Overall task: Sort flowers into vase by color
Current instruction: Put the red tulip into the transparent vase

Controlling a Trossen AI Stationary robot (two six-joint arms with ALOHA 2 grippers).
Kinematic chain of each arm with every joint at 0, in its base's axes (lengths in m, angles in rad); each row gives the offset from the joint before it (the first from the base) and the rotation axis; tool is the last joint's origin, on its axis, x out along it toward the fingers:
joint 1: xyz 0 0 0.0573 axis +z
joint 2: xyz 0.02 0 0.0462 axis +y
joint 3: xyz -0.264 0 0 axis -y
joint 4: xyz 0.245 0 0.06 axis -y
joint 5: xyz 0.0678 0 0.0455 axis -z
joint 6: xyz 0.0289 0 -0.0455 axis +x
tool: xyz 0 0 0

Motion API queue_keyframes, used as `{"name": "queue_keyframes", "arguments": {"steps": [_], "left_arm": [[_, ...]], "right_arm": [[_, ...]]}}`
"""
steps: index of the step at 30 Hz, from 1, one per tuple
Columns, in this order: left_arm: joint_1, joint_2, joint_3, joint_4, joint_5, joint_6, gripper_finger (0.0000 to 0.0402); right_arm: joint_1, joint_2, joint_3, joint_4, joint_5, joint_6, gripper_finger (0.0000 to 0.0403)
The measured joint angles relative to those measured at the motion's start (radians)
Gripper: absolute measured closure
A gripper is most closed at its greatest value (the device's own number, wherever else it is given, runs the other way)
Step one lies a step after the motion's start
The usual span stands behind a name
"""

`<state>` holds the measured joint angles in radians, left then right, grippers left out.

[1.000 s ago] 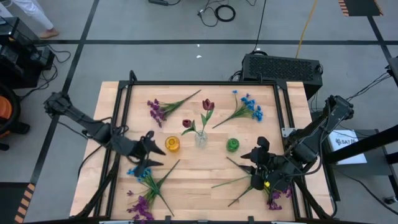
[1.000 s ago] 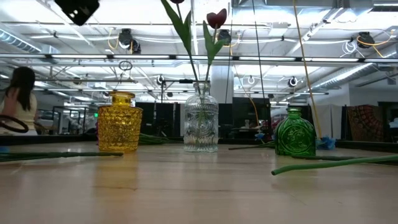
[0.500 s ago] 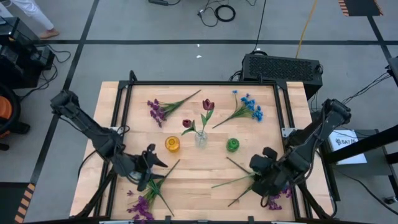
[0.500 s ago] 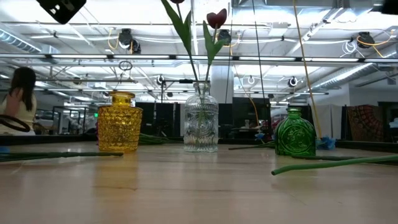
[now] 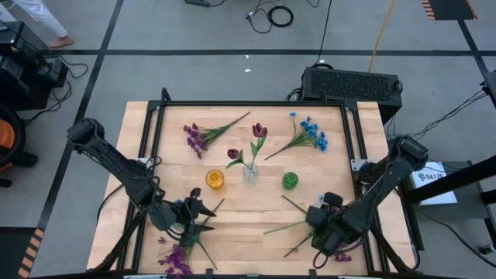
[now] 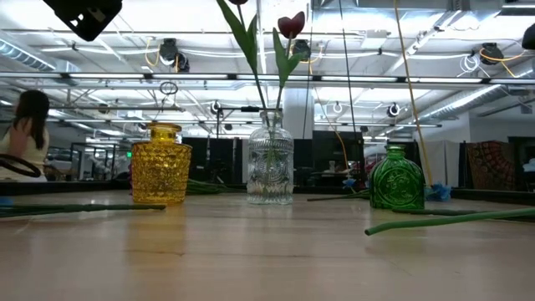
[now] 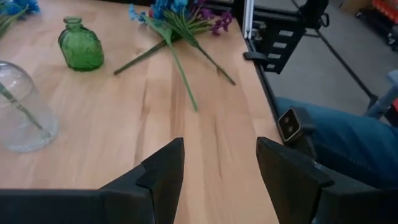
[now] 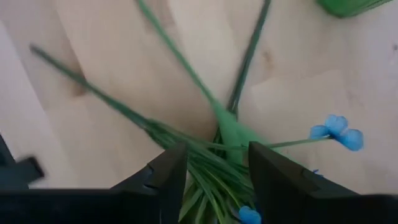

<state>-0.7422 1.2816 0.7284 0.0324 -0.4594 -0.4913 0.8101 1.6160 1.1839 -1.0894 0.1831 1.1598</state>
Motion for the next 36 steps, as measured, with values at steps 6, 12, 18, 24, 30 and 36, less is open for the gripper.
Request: {"name": "queue_keyframes", "arguments": {"steps": [6, 12, 18, 24, 30, 36], "left_arm": [[0.0, 0.008, 0.0, 0.022, -0.042, 0.001, 0.0194], [0.0, 0.008, 0.0, 0.037, -0.104, 0.001, 0.0194], [0.0, 0.008, 0.0, 0.045, -0.118, 0.001, 0.0194], [0.0, 0.005, 0.0, 0.083, -0.118, 0.049, 0.0195], [0.0, -0.008, 0.0, 0.096, -0.118, 0.079, 0.0195], [0.0, -0.008, 0.0, 0.091, -0.09, 0.088, 0.0195]], "right_arm": [[-0.005, 0.051, 0.0, 0.066, -0.033, -0.109, 0.0267], [-0.002, 0.064, 0.0, 0.019, -0.033, -0.078, 0.0297], [-0.004, 0.05, 0.0, -0.051, -0.023, -0.03, 0.0311], [-0.028, 0.05, 0.0, -0.024, -0.015, -0.081, 0.0301], [-0.048, 0.05, 0.0, 0.086, 0.055, -0.15, 0.0272], [-0.052, 0.05, 0.0, 0.123, 0.053, -0.178, 0.0234]]}}
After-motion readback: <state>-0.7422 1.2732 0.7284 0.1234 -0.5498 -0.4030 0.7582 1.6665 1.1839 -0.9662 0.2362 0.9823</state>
